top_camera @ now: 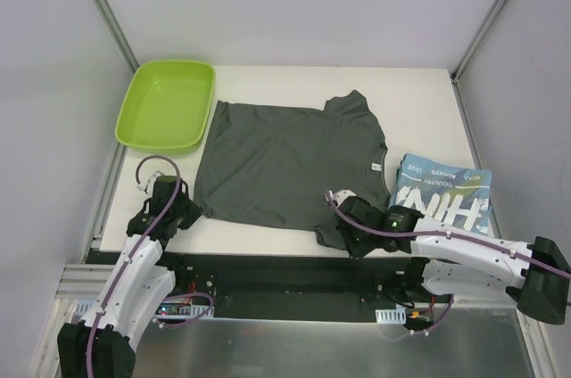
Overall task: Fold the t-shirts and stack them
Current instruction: Fold the flattened tshirt in 1/3 of the way
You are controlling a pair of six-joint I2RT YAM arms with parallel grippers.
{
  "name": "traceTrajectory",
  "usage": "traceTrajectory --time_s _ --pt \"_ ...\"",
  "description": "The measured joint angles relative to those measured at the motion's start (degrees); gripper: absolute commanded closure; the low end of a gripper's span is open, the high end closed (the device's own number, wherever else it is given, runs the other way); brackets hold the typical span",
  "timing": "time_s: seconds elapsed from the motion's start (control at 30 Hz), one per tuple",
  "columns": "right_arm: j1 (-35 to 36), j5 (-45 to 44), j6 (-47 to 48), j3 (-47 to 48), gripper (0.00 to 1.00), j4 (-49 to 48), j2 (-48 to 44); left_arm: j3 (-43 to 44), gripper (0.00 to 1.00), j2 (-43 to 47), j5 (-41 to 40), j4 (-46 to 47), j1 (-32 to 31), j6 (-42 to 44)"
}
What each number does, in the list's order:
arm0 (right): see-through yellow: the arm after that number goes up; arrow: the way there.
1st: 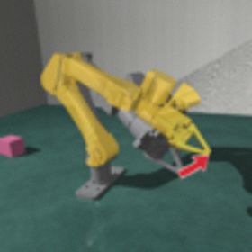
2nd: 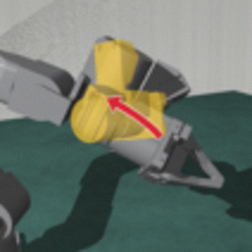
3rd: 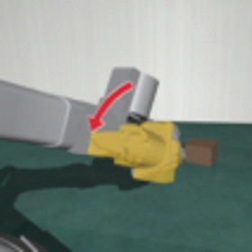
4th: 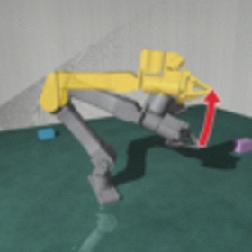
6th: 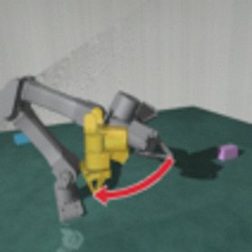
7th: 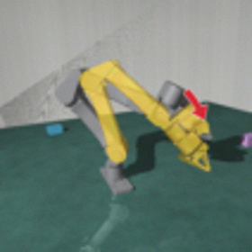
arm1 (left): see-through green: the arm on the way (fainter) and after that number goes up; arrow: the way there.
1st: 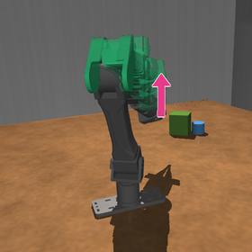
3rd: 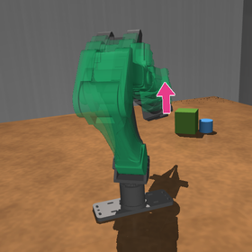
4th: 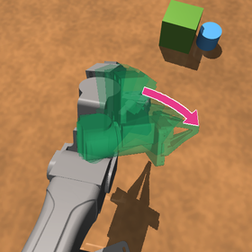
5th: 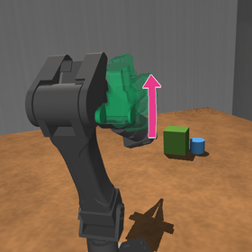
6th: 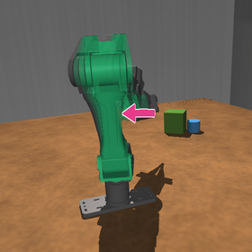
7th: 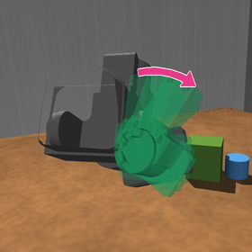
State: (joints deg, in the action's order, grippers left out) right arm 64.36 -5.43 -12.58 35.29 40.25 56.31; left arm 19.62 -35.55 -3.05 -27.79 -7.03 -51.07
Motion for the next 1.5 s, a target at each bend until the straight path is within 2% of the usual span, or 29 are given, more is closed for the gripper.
traceTrajectory --time_s 0.43,0.9,1.2,1.5 --pt "-16.1 -6.2 9.8 12.8 1.00 1.5 7.1 10.8 1.00 -14.5 -1.5 2.6 0.0 0.8" --pt "-29.6 -7.7 21.5 21.6 1.00 -4.3 18.0 21.8 1.00 -30.8 -5.1 6.2 0.0 2.5" --pt "-33.7 -6.5 31.5 29.1 1.00 -6.0 27.1 27.7 1.00 -39.6 -6.4 7.1 0.0 4.1" --pt "-35.2 -6.1 45.6 36.6 1.00 -7.2 37.6 32.0 1.00 -46.2 -6.6 7.6 0.0 4.4"
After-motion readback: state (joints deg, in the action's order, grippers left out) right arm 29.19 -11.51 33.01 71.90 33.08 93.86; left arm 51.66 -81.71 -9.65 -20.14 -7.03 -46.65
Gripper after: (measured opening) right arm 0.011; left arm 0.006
